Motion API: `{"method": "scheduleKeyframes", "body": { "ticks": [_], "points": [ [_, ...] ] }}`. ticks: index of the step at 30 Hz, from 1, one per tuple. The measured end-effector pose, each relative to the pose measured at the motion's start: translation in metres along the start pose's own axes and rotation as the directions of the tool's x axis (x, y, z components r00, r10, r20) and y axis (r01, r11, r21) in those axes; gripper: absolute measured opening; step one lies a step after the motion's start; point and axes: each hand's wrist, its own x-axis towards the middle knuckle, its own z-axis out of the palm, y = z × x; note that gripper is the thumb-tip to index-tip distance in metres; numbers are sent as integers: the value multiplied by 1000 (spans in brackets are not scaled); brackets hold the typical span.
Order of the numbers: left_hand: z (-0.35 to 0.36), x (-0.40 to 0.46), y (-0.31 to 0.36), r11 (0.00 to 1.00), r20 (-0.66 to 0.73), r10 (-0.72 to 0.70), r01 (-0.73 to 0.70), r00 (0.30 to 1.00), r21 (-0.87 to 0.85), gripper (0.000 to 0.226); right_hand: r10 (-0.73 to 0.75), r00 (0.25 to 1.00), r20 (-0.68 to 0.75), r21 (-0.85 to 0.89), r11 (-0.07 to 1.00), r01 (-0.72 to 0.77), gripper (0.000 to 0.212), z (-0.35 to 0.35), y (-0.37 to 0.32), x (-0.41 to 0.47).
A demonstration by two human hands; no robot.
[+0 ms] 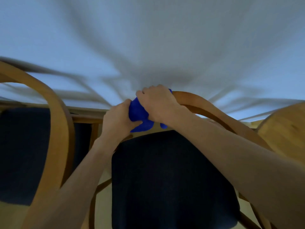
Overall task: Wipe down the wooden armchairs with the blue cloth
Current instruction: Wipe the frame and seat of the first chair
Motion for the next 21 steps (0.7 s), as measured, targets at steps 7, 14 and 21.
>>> {"method": "scheduleKeyframes", "body": {
  "ticks": [7,14,21],
  "points": [
    [-2,8,33,964,-69,-22,40,997,263,40,-53,995,-80,121,991,62,42,12,21,-9],
    [5,43,117,867,-3,215,-190,976,460,23,255,948,-188,476,868,-139,55,52,89,-80],
    [17,59,167,806,150,430,-453,890,381,39,453,892,-11,584,726,-362,64,63,119,-123]
  ]
}}
